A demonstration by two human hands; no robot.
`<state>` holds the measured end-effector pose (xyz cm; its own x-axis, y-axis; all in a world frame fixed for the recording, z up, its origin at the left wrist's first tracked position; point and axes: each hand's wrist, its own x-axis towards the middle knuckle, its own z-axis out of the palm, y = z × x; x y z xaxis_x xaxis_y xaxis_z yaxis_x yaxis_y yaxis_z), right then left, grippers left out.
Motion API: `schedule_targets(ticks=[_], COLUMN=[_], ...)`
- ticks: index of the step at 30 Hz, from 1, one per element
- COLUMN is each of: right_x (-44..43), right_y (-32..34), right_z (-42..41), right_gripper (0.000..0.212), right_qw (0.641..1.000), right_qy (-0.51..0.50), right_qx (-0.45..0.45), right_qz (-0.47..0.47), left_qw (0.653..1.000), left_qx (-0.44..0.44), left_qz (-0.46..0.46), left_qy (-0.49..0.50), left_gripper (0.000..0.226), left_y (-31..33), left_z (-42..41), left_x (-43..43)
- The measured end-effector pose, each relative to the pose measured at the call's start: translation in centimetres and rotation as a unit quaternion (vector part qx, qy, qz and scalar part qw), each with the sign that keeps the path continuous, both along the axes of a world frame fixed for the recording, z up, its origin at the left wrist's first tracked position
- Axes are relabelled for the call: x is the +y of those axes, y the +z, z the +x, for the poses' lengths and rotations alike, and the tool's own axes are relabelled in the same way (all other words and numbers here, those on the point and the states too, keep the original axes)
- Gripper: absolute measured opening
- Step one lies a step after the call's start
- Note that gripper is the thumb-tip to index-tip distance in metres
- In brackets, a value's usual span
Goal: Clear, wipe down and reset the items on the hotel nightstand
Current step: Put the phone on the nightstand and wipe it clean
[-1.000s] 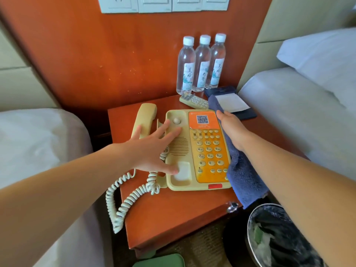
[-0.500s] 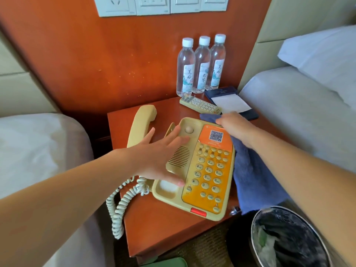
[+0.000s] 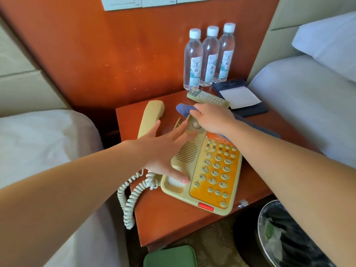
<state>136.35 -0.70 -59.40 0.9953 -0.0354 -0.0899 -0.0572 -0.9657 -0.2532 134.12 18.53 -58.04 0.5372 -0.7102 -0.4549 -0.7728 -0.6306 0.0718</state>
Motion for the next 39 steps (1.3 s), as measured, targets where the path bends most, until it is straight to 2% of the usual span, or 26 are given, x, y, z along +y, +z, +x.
schedule_targets(ticks=[3, 8, 11, 14, 17, 21, 26, 31, 33, 36, 39], right_x=[0.1, 0.2, 1.0, 2.6, 3.9, 3.3, 3.0, 1.6, 1.4, 1.8, 4.1], right_y=[0.0, -0.3, -1.6, -2.7, -3.1, -3.8, -2.6, -2.0, -1.5, -0.9, -1.8], right_z=[-1.8, -5.3, -8.7, -12.1, -13.8, -13.4, -10.6, -8.3, -7.9, -9.2, -14.0], right_gripper=[0.035, 0.043, 0.042, 0.041, 0.052, 0.045, 0.045, 0.061, 0.061, 0.053, 0.051], right_qw=[0.999, 0.996, 0.987, 0.986, 0.985, 0.978, 0.982, 0.985, 0.987, 0.989, 0.988], right_qy=[0.002, 0.007, -0.017, -0.063, -0.084, -0.08, -0.112, -0.145, -0.136, -0.129, -0.122], right_qx=[-0.035, -0.085, -0.159, -0.15, -0.151, -0.185, -0.132, -0.056, -0.033, -0.05, -0.093], right_qz=[-0.032, -0.006, -0.034, -0.025, -0.023, -0.054, -0.07, -0.078, -0.076, -0.054, -0.018], left_qw=[0.998, 0.997, 0.996, 0.997, 0.996, 0.997, 0.996, 0.997, 0.997, 0.998, 0.997], left_qx=[-0.035, -0.061, -0.065, -0.058, -0.061, -0.057, -0.06, -0.056, -0.056, -0.051, -0.059], left_qz=[0.028, 0.039, 0.054, 0.052, 0.05, 0.028, 0.005, -0.012, -0.009, -0.014, -0.014], left_qy=[-0.034, -0.027, -0.031, -0.028, -0.039, -0.052, -0.063, -0.057, -0.055, -0.046, -0.053], left_gripper=[0.126, 0.132, 0.13, 0.13, 0.128, 0.127, 0.128, 0.128, 0.129, 0.13, 0.13], left_y=[0.3, 0.3, 0.9, 1.1, 0.7, 0.1, -0.3, -0.2, -0.1, -0.3, -0.5], left_z=[0.2, -0.9, -1.0, -1.1, -0.9, -0.4, -0.2, -0.2, -0.2, 0.0, 0.1], left_x=[0.2, -0.3, -0.5, -0.5, -0.3, 0.2, 0.7, 0.7, 0.7, 0.9, 0.9])
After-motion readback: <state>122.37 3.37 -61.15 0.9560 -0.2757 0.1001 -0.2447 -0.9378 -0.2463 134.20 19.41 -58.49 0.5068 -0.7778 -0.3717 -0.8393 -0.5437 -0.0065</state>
